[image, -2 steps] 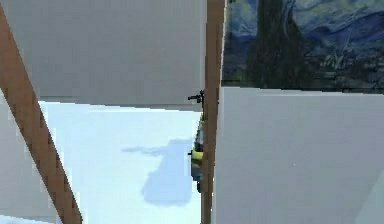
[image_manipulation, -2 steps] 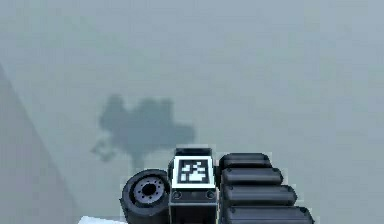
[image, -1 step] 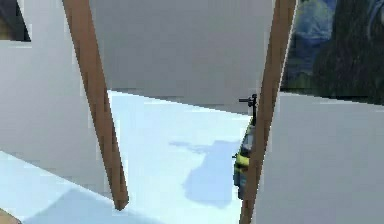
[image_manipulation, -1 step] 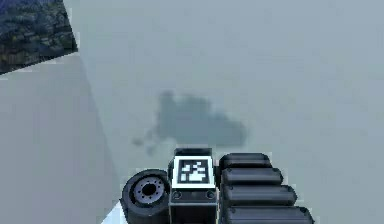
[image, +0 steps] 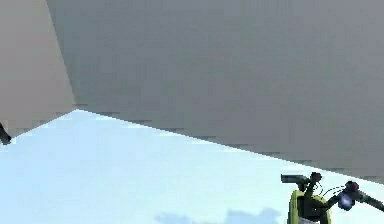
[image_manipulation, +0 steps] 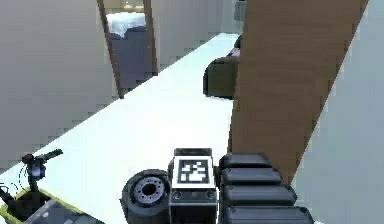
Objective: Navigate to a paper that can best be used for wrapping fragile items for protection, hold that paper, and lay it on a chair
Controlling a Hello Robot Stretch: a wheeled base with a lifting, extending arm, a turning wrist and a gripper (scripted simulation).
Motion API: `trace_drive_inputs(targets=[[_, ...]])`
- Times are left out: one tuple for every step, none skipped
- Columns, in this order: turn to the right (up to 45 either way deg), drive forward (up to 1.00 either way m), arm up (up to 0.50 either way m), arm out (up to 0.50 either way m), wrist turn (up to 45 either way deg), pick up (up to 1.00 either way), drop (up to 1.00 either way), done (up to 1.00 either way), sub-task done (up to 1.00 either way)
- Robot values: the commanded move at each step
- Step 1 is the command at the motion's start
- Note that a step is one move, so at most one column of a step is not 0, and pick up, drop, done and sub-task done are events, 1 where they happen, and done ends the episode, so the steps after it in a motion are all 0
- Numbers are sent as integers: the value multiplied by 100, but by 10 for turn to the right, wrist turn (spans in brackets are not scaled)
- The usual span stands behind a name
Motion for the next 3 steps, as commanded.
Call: trace_drive_inputs(targets=[[0,40,0,0,0,0,0,0,0],[120,0,0,0,0,0,0,0,0],[0,65,0,0,0,0,0,0,0]])
